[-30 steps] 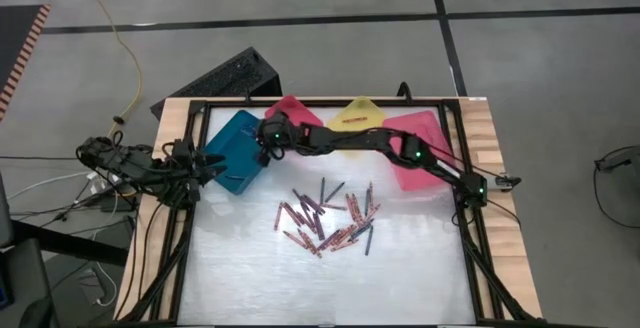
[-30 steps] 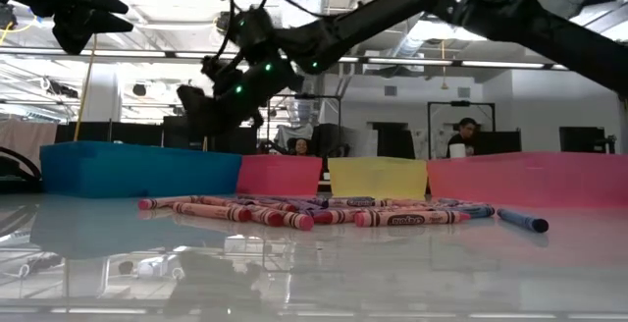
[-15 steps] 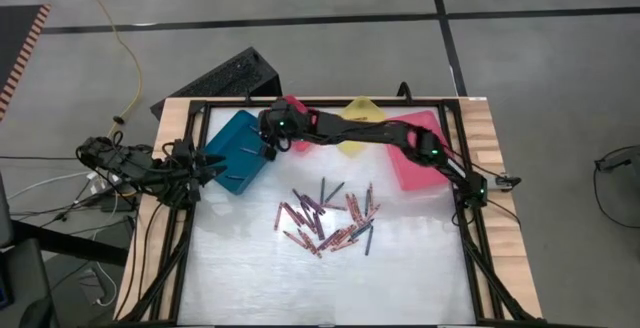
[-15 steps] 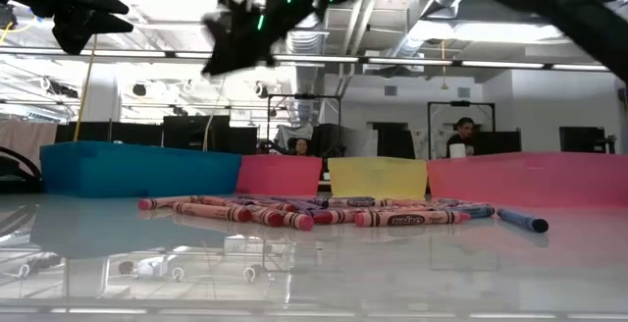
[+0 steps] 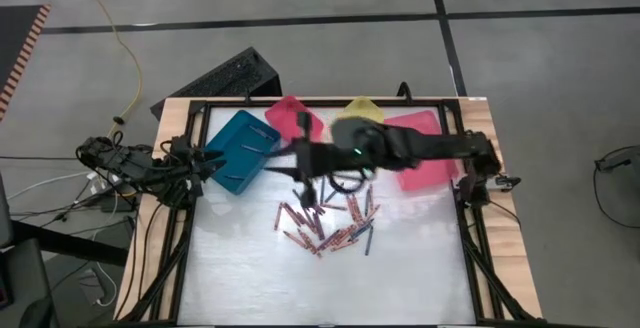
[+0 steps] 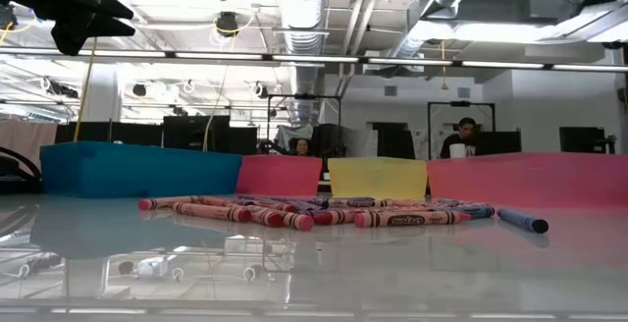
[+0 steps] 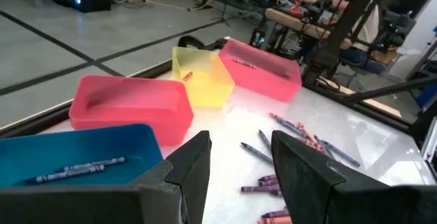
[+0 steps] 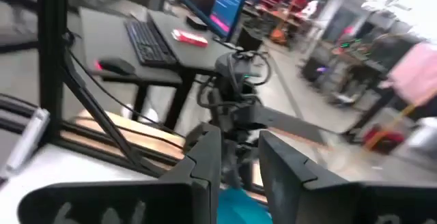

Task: Sort crayons
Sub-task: Put the blue crayon into the blue bin

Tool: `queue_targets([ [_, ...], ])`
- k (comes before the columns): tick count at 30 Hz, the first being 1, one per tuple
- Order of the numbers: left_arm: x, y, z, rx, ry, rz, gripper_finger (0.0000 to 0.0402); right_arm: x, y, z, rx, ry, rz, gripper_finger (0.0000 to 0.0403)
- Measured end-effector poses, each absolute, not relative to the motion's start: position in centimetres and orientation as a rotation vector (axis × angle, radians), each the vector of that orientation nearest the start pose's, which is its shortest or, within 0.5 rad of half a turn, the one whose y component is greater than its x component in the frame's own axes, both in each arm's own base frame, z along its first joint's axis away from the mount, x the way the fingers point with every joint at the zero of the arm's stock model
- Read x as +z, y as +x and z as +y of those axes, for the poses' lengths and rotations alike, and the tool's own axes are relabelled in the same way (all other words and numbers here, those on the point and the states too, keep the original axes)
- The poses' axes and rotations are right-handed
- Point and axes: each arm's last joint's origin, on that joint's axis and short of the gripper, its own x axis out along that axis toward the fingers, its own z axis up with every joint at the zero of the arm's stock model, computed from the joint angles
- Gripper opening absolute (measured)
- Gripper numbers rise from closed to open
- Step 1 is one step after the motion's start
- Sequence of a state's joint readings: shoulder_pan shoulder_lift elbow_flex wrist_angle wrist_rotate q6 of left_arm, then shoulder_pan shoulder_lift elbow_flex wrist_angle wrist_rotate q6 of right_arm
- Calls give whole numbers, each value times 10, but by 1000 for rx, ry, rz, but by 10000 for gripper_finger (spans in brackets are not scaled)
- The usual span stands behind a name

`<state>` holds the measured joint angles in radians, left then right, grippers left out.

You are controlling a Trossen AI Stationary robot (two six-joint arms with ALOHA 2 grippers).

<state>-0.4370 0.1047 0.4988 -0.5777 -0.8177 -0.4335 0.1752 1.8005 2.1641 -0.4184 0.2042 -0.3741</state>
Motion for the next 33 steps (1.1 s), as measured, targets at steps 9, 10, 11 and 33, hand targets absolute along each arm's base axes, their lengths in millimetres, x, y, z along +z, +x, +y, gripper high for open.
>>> queue_targets([
  [9, 265, 51, -1, 394, -350, 62, 145, 516, 325, 88, -84, -449, 161, 102],
  [10, 264, 51, -1, 385, -359, 63, 145, 517, 320, 89, -77, -446, 173, 102],
  [11, 264, 52, -1, 376, -367, 64, 145, 517, 316, 89, -72, -448, 185, 102],
  [33, 263, 51, -2, 362, -317, 93, 145, 475, 284, 76, -138, -269, 595, 102],
])
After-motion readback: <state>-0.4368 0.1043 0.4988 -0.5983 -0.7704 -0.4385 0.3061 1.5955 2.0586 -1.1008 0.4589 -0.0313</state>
